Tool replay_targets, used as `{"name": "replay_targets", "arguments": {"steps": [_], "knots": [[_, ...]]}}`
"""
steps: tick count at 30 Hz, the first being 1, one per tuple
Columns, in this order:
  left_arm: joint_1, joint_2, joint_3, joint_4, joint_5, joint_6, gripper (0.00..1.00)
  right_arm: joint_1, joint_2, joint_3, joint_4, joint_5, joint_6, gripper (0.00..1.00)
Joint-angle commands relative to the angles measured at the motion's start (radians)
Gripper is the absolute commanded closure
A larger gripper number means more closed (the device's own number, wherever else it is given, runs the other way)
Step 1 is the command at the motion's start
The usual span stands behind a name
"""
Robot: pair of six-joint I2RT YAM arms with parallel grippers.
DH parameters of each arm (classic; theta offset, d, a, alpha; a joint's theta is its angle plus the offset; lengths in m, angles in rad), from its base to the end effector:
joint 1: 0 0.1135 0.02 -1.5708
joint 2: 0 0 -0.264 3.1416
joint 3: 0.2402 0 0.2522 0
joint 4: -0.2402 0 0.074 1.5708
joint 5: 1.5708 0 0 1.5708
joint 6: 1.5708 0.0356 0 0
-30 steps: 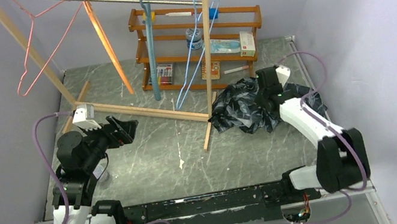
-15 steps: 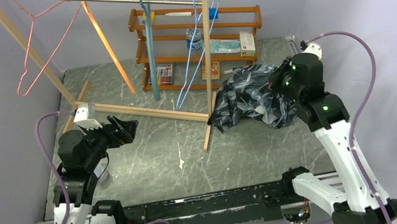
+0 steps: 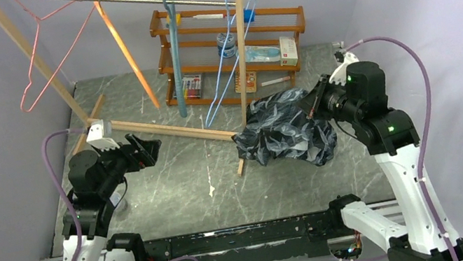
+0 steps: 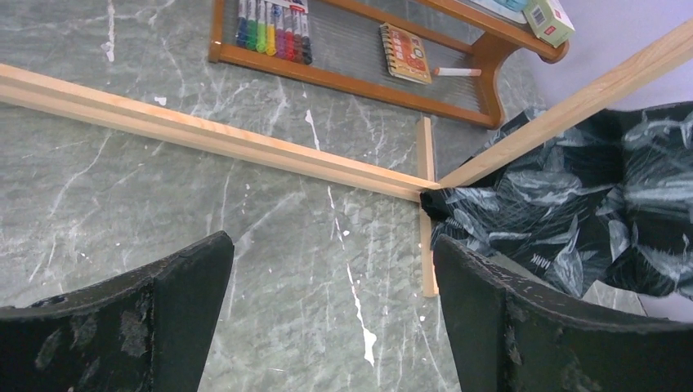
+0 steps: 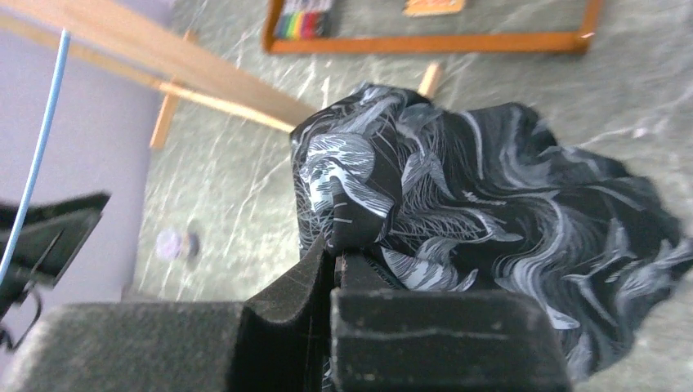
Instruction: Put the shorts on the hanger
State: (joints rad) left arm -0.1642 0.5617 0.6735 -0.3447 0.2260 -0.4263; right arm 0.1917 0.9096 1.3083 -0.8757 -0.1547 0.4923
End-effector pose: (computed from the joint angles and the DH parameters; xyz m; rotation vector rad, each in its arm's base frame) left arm 0.1359 -0.0306 0.3160 -0.0765 1.8401 -0.6211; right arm 0.1534 0.0354 0.4221 0.2155 2.0815 0.5794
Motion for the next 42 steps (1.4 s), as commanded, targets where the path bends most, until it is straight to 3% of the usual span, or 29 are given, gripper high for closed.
{"name": "replay_targets", "arguments": {"steps": [1,10,13,16,20,24,30,33,36,37,42], "knots": [[0.011,0.020,0.012,-0.016,-0.052,-0.033,0.03,0.003,-0.029,-0.081,0.079,-0.304,0.015,1.00],[0.011,0.079,0.046,-0.039,0.054,-0.122,0.06,0.059,-0.074,-0.294,0.272,-0.374,0.120,1.00],[0.011,0.092,0.041,-0.023,0.103,-0.138,0.06,0.215,-0.052,-0.355,0.346,-0.271,0.184,1.00],[0.011,0.098,0.027,0.000,0.152,-0.143,0.07,0.470,-0.005,-0.377,0.414,-0.137,0.236,1.00],[0.011,0.099,0.003,0.025,0.202,-0.164,0.10,0.722,0.094,-0.347,0.456,0.051,0.247,0.99],[0.011,0.115,0.027,-0.012,0.183,-0.176,0.11,0.864,0.133,-0.333,0.517,0.149,0.230,0.99],[0.011,0.128,0.055,-0.058,0.144,-0.155,0.12,0.961,0.177,-0.417,0.663,0.116,0.247,0.97],[0.012,0.127,0.052,-0.058,0.142,-0.158,0.13,0.998,0.218,-0.410,0.623,0.162,0.233,0.87],[0.011,0.132,0.049,-0.049,0.158,-0.161,0.15,1.001,0.235,-0.391,0.501,0.296,0.234,0.59],[0.011,0.137,0.050,-0.045,0.165,-0.158,0.15,1.001,0.234,-0.384,0.454,0.352,0.240,0.54],[0.011,0.173,0.068,-0.068,0.198,-0.107,0.13,0.981,0.225,-0.343,0.293,0.568,0.240,0.38]]}}
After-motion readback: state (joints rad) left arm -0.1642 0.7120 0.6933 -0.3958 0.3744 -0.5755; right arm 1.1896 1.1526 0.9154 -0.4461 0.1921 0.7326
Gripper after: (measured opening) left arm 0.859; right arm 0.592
